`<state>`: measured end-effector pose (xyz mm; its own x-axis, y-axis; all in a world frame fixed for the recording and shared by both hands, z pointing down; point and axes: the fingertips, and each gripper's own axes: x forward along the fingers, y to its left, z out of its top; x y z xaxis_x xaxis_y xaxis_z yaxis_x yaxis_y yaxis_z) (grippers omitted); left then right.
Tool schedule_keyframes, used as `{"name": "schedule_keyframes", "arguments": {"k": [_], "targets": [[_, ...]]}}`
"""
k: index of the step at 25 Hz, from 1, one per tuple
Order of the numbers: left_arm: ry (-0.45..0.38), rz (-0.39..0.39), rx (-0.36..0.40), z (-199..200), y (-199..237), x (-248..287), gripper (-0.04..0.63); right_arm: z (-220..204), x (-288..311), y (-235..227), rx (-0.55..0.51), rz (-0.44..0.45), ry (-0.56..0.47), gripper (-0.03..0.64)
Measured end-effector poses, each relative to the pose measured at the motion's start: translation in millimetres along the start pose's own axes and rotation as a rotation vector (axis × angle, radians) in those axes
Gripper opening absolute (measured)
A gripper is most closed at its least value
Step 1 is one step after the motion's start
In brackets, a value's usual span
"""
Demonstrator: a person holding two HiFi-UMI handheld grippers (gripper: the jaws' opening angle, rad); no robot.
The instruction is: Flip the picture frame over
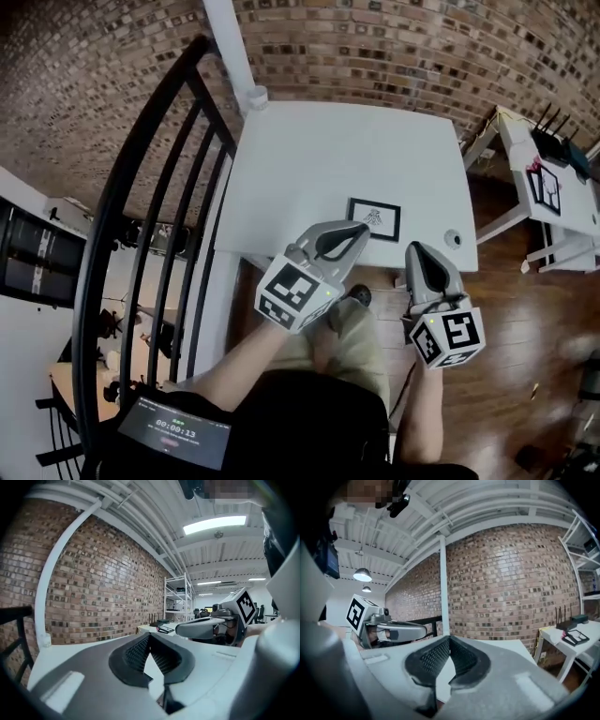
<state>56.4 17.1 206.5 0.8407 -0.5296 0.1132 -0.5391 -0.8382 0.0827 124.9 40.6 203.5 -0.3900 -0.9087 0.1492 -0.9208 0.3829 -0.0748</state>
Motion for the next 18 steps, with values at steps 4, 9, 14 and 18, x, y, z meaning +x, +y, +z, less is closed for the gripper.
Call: {"name": "schedule_keyframes", "arguments": {"k": [4, 9, 14, 18], "targets": [[-0.058, -0.005, 0.045, 23, -23, -26, 0.015, 29, -33, 28, -0.035, 0.012, -0.073, -0.008], [-0.092, 0.016, 0.072, 47, -58, -76, 0.015, 52, -79, 74, -0.073, 0.044, -0.113, -0.008], [-0.106, -0.003, 0.109, 38, -89, -111, 0.015, 37, -107, 107, -0.069, 0.065, -0.155, -0.008], [-0.086, 0.006, 0.116, 21, -110, -133, 0.015, 21, -123, 126, -0.054, 0.100, -0.175, -0.008]]}}
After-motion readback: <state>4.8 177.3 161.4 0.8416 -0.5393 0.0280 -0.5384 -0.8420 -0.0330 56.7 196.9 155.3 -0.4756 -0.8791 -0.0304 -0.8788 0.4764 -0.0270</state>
